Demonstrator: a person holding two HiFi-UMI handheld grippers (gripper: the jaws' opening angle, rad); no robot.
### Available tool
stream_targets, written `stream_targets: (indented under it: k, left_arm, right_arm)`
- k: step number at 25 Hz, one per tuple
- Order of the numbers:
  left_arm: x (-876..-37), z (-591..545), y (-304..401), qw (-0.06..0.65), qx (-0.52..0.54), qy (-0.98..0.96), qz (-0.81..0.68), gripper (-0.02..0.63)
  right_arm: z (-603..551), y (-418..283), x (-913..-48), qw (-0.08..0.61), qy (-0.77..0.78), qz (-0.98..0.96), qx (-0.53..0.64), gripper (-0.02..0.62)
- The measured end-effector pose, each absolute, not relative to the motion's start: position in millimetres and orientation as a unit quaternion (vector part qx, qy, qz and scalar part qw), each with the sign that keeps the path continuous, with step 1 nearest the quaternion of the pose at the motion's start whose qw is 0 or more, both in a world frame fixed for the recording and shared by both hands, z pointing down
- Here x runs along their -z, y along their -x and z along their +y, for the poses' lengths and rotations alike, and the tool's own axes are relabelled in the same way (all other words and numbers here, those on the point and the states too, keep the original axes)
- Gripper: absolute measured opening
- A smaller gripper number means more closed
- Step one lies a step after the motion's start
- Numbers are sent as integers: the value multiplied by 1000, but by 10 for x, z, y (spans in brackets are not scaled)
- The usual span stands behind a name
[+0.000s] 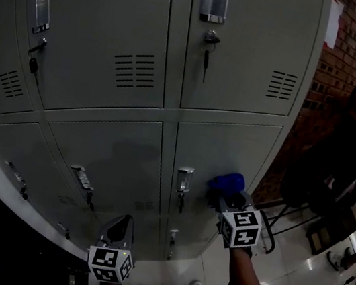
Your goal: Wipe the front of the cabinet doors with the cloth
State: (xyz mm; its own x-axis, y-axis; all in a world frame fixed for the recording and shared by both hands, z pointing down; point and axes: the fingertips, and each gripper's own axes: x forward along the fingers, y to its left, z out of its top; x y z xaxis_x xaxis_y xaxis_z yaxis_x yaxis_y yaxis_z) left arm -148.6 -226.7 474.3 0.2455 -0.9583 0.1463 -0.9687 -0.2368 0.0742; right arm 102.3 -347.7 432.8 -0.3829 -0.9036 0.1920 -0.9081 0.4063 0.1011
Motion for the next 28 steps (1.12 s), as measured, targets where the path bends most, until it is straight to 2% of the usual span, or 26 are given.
stream_targets:
  k: [11, 17, 22, 28]
  left_arm:
    - [-4741, -2174, 1591, 74, -32, -780, -620, 14]
    - [-4717, -2125, 1586, 73, -29, -779, -622, 15]
    - [-4721, -2114, 1555, 73, -31, -779, -622, 15]
    - [-4743, -2123, 1536, 76, -34, -777, -624, 15]
  right_arm:
    - [-3284, -103, -4242, 96, -461, -882, 5, 110]
    - [-3232, 45, -4245, 93, -444, -891, 6, 112]
    - [-3171, -243, -4244, 83, -463, -882, 18, 115]
    - [-3242, -1126, -4495, 110, -538, -836, 14, 115]
